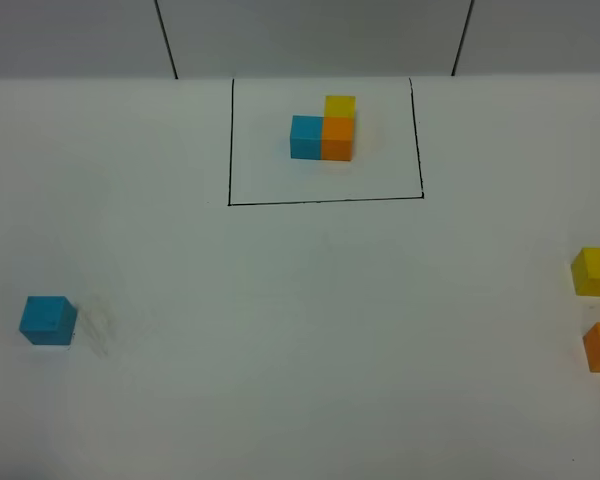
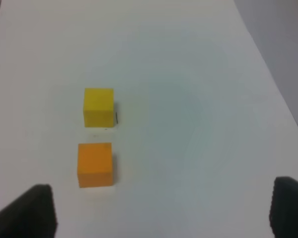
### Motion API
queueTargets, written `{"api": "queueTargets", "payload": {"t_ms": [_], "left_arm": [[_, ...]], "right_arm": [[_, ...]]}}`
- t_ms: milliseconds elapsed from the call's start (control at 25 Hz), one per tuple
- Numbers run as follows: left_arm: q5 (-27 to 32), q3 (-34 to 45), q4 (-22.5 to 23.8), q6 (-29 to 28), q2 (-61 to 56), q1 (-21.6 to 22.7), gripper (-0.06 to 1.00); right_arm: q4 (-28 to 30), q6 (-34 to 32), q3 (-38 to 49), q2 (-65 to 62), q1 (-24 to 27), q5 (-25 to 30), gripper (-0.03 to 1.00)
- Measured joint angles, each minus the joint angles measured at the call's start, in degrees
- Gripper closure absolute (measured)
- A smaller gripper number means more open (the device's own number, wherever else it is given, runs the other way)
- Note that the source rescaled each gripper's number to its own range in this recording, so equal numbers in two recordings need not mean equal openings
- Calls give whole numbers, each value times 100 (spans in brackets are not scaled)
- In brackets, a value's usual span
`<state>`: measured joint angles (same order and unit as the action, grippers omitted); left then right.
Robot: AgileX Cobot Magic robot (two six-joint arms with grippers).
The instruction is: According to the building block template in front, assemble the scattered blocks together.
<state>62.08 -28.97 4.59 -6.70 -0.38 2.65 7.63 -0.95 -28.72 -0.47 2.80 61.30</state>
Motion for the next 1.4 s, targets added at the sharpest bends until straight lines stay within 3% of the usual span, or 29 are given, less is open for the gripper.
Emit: {"api": "queueTargets", "payload": {"t_ms": [1000, 1160, 1400], "left_arm": [[-2, -6, 0, 0, 69, 0, 42], [-358, -283, 0, 0, 769, 0, 42], [-836, -979, -5, -124, 2803, 0, 42]], "right_arm": [[0, -6, 0, 0, 0, 0, 17], [0, 0, 0, 0, 0, 0, 17], [0, 0, 0, 0, 0, 0, 17]]}}
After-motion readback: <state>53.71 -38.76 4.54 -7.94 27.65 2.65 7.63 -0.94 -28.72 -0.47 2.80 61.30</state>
